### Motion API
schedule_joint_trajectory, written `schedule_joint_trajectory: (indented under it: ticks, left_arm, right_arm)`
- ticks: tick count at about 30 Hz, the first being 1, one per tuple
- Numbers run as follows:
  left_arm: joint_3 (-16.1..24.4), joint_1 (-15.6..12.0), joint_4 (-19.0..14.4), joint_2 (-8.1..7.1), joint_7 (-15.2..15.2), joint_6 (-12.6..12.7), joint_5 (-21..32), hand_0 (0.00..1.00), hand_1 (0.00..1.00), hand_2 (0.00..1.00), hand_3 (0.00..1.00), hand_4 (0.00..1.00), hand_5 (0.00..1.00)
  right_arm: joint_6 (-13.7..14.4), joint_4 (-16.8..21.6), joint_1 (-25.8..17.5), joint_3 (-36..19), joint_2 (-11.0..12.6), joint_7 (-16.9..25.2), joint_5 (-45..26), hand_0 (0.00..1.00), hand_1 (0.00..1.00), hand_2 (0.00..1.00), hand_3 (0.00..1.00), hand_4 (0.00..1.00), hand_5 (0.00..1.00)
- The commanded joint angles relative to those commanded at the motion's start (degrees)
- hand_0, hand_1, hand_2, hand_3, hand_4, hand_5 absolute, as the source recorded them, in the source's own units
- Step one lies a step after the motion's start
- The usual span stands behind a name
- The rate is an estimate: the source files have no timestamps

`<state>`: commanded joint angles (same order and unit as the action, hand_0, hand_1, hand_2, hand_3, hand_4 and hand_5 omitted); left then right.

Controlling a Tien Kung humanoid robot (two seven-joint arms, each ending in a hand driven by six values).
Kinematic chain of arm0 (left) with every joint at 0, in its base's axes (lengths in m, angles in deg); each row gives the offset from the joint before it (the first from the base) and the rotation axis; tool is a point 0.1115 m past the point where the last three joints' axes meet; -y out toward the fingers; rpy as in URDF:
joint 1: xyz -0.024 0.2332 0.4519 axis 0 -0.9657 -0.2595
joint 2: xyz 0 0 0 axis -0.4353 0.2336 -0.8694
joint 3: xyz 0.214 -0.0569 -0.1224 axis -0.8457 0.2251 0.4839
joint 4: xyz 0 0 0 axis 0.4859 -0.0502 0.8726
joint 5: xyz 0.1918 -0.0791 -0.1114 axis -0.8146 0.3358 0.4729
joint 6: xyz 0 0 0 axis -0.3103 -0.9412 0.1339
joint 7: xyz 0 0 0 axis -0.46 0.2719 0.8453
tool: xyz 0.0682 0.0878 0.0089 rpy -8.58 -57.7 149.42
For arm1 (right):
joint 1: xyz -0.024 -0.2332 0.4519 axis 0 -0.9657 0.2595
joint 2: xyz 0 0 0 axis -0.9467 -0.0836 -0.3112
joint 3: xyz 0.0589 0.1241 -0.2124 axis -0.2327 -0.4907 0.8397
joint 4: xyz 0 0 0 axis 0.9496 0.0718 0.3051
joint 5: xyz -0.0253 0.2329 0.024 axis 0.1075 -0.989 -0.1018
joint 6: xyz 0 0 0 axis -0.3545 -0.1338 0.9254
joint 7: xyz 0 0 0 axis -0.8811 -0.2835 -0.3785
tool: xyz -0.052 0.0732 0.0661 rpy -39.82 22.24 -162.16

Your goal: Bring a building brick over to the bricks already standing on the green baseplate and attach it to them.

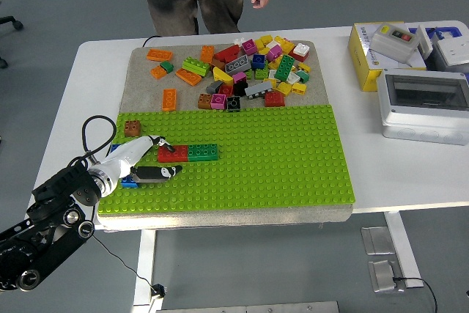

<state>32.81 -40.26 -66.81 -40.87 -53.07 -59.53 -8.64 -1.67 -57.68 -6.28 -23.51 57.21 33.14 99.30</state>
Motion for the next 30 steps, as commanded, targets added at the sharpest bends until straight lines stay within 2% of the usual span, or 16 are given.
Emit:
schedule_joint_trajectory:
  ticks: [8, 13, 18, 23, 28, 29, 30]
  left_arm:
    - [4.10, -2.09, -2.38, 0.63, -0.12, 1.21, 0.15, 0.998, 0.963, 0.938, 0.682, 0.760, 0.526]
    - [6.73, -3.18, -5.11, 0.68, -0.60, 3.14, 0.04, 0.998, 0.961, 0.934, 0.680, 0.752, 0.521]
    - [8.45, -3.79, -8.62, 0.07, -0.76, 3.71, -0.06, 0.998, 0.957, 0.934, 0.680, 0.752, 0.524]
    - [12.74, -5.81, -11.79, -0.95, -1.83, 4.75, -0.13, 0.998, 0.952, 0.932, 0.678, 0.749, 0.516]
    - [15.61, -6.69, -9.31, -1.24, -5.90, 8.71, -0.71, 0.998, 0.952, 0.932, 0.678, 0.749, 0.516]
    - [15.91, -6.53, -8.22, -1.09, -7.02, 9.86, -0.85, 0.998, 0.937, 0.928, 0.725, 0.705, 0.362]
    - [16.15, -6.23, -6.96, -0.85, -8.15, 11.06, -1.10, 0.998, 0.937, 0.928, 0.725, 0.705, 0.362]
  right_arm:
    - [-0.12, 0.00, -0.03, 1.41, 0.02, 0.14, -1.10, 0.666, 0.638, 0.663, 0.710, 0.593, 0.760]
    - [-0.18, 0.00, -0.11, 1.26, 0.05, 0.15, -0.90, 0.666, 0.638, 0.661, 0.711, 0.593, 0.760]
    - [-0.16, 0.00, -0.16, 0.92, 0.11, 0.17, -0.58, 0.667, 0.638, 0.661, 0.711, 0.593, 0.760]
    - [-0.11, 0.00, -0.28, 0.60, 0.11, 0.29, -0.41, 0.666, 0.638, 0.662, 0.711, 0.593, 0.760]
    - [-0.16, 0.00, -0.39, -0.83, 0.23, 0.08, 0.82, 0.666, 0.638, 0.662, 0.711, 0.593, 0.760]
    - [-0.18, 0.00, -0.40, -1.32, 0.26, 0.00, 1.30, 0.666, 0.638, 0.662, 0.710, 0.592, 0.760]
    - [-0.19, 0.00, -0.39, -1.73, 0.27, -0.07, 1.70, 0.666, 0.638, 0.662, 0.710, 0.592, 0.760]
